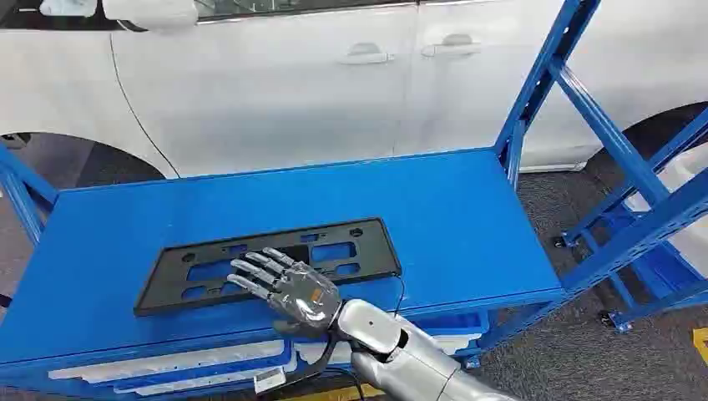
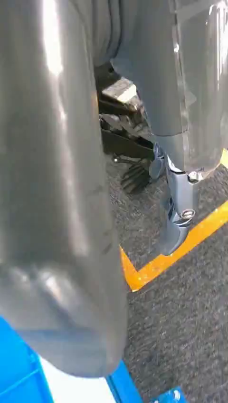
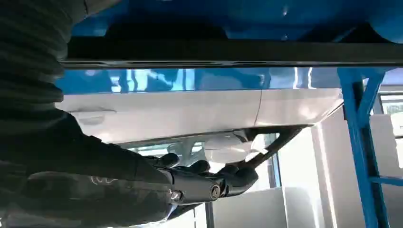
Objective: Take the parts from the cabinet and place them on the table.
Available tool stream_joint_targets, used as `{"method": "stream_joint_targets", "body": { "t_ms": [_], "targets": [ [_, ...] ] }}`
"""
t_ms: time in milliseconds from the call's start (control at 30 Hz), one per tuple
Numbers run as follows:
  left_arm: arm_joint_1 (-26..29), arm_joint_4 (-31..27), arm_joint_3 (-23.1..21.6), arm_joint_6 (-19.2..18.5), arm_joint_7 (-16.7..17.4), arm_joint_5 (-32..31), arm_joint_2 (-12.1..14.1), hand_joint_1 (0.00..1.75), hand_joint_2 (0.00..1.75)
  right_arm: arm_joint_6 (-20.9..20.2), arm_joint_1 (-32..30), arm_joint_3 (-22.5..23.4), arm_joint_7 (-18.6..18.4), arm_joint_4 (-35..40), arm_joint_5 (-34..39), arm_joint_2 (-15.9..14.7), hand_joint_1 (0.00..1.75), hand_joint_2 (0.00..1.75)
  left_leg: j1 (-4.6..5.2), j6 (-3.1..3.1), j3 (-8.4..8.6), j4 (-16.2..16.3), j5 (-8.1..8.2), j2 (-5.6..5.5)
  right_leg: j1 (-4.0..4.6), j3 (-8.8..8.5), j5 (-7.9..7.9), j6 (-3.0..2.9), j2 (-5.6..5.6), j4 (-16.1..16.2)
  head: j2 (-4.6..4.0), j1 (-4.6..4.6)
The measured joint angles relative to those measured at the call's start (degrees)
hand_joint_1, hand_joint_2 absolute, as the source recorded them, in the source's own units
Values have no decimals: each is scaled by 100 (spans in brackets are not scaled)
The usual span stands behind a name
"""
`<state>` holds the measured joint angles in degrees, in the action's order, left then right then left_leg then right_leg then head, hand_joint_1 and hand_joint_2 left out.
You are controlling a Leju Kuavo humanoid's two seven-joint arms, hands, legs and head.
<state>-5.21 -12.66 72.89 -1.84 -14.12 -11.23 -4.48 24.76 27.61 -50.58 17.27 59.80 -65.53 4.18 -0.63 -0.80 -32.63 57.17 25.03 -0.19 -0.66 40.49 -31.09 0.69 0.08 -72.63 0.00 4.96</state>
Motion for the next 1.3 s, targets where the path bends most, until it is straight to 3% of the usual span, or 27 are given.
{"method": "stream_joint_targets", "body": {
  "t_ms": [67, 100, 133, 200, 267, 300, 400, 433, 467, 500, 567, 600, 633, 733, 800, 833, 900, 933, 967, 1000, 1033, 1100, 1133, 1233, 1300],
  "targets": [
    [-3, 0, 0, 0, -15, 0, -9, 0, 0, 22, 140, -54, -77, -181, -9, 139, 0, 175, 0, 38, 11, 50, 41, -3, -11, -467, 531, -27, -2, 1006, 0, 0],
    [-5, 0, -2, 0, -26, 0, -9, 0, 0, 37, 203, -79, -120, -273, -15, 184, 0, 175, 0, 66, -8, 79, 61, -3, -4, -594, 484, -65, 2, 1270, 0, 0],
    [-13, 0, -2, 0, -33, 0, -9, 0, 0, 61, 256, -111, -146, -374, -26, 269, 0, 175, 42, 105, -39, 127, 82, -7, 17, -575, 501, -97, 8, 1314, 0, 2],
    [-6, 0, -2, -4, -41, 0, -9, 0, 0, 90, 277, -120, -201, -489, -28, 341, 0, 175, 19, 172, -35, 85, 69, -4, 50, -567, 495, -155, 21, 1306, 0, 2],
    [-9, 0, -4, -20, -48, 0, 0, 0, 0, 103, 352, -138, -284, -631, -77, 433, 0, 175, 10, 239, -39, 98, 93, -1, 5, -584, 536, -227, 20, 1364, 0, 2],
    [-10, 0, -6, -28, -52, 0, 0, 0, 0, 120, 409, -149, -352, -699, -140, 492, 0, 175, -3, 270, -86, 236, 201, 0, 0, -593, 540, -243, 19, 1371, 0, 2],
    [-8, 0, -13, -46, -50, -5, -4, 0, 0, 199, 498, -196, -489, -898, -308, 627, 0, 175, -19, 341, -656, 1456, 809, 0, 12, -592, 529, -290, 9, 1370, 0, 2],
    [-7, 0, -18, -52, -50, -4, -4, 0, 0, 199, 499, -212, -511, -964, -341, 651, 0, 175, -20, 351, -852, 1845, 911, 0, 18, -592, 527, -293, 2, 1368, 0, 2],
    [-7, 0, -24, -55, -50, -4, -4, 0, 0, 199, 500, -227, -518, -1020, -348, 662, 0, 175, -20, 349, -887, 1885, 842, 0, 19, -594, 526, -293, 1, 1367, 0, 2],
    [-5, 0, -33, -53, -50, -4, -4, 0, 0, 199, 505, -236, -529, -1070, -360, 681, 0, 175, -20, 339, -787, 1655, 659, 1, 21, -599, 524, -291, 5, 1366, 0, 2],
    [-4, 0, -50, -55, -50, 0, -2, 0, 0, 205, 553, -251, -570, -1163, -437, 761, 0, 175, -20, 297, -284, 610, 113, 2, 21, -629, 513, -275, 23, 1366, 0, 2],
    [-13, 0, -57, -55, -52, 0, 0, 0, 0, 214, 594, -262, -596, -1218, -500, 808, 0, 175, -17, 268, -85, 163, 8, 9, 23, -638, 506, -262, 25, 1366, 0, 2],
    [-29, 0, -63, -55, -52, 0, 0, 0, 0, 231, 650, -286, -642, -1297, -579, 850, 0, 175, 30, 232, -43, 77, 77, 7, 60, -617, 506, -221, 27, 1356, 0, 2],
    [-22, 0, -103, -55, -55, -4, 0, 0, 0, 297, 751, -387, -754, -1550, -853, 979, 0, 175, 50, 144, -57, 96, 58, -11, 39, -622, 525, -132, 26, 1381, 0, 2],
    [-19, 0, -111, -35, -55, 4, -4, 0, 0, 319, 820, -481, -828, -1748, -1038, 1060, 0, 175, -13, 65, -10, 15, 4, 4, 47, -607, 436, -64, 24, 1284, 0, 0],
    [-26, 0, -116, -35, -48, 0, -4, 0, 0, 330, 865, -535, -850, -1839, -1116, 1101, 0, 175, -14, 27, -15, 10, 7, 9, 49, -485, 257, -51, 16, 1042, 0, 2],
    [-30, 0, -122, -15, -46, 0, -4, 0, 0, 330, 910, -643, -889, -2035, -1202, 1145, 0, 175, -3, -1, -22, 13, 8, 11, 31, -39, -200, -30, 15, 98, 0, 0],
    [-29, 0, -122, -9, -46, 0, -2, 0, 0, 321, 911, -689, -920, -2118, -1228, 1158, 0, 175, 1, -6, -25, 20, 11, 9, 31, 138, -306, -23, 16, -265, 0, 0],
    [-25, 0, -120, 0, -46, 0, -2, 0, 0, 304, 918, -727, -937, -2220, -1250, 1169, 0, 175, 2, -7, -23, 27, 12, 4, 31, 210, -271, -21, 15, -393, 0, 0],
    [-23, 0, -120, 0, -46, 2, -2, 0, 0, 297, 935, -752, -942, -2286, -1261, 1182, 0, 175, 3, -5, -19, 36, 19, -2, 32, 147, -117, -29, 15, -242, 0, 0],
    [-24, 0, -120, 0, -48, 0, -2, 0, 0, 297, 965, -778, -957, -2358, -1263, 1211, 0, 175, 5, 3, -15, 47, 27, -8, 33, -23, 118, -49, 16, 126, 0, 0],
    [-24, 0, -122, -2, -59, 0, -7, 0, 0, 299, 1082, -819, -1066, -2515, -1281, 1285, 0, 175, 8, 34, -7, 85, 62, -11, 51, -542, 595, -133, 17, 1209, 0, 0],
    [-30, 2, -122, -18, -74, 0, -13, 0, 0, 295, 1149, -830, -1139, -2599, -1296, 1327, 0, 175, 48, 66, -35, 114, 83, -10, 90, -594, 500, -141, 17, 1331, 0, 0],
    [-28, 2, -122, -33, -103, 0, -11, 0, 0, 288, 1243, -837, -1300, -2857, -1342, 1399, 0, 175, 13, 160, -32, 83, 70, -8, 112, -577, 526, -197, 28, 1346, 0, 0],
    [-29, 2, -125, -35, -113, 0, 9, 0, 0, 278, 1317, -837, -1361, -2961, -1346, 1462, 0, 175, 1, 218, -37, 125, 127, -3, 40, -623, 573, -261, 11, 1435, 0, 2]
  ]
}}
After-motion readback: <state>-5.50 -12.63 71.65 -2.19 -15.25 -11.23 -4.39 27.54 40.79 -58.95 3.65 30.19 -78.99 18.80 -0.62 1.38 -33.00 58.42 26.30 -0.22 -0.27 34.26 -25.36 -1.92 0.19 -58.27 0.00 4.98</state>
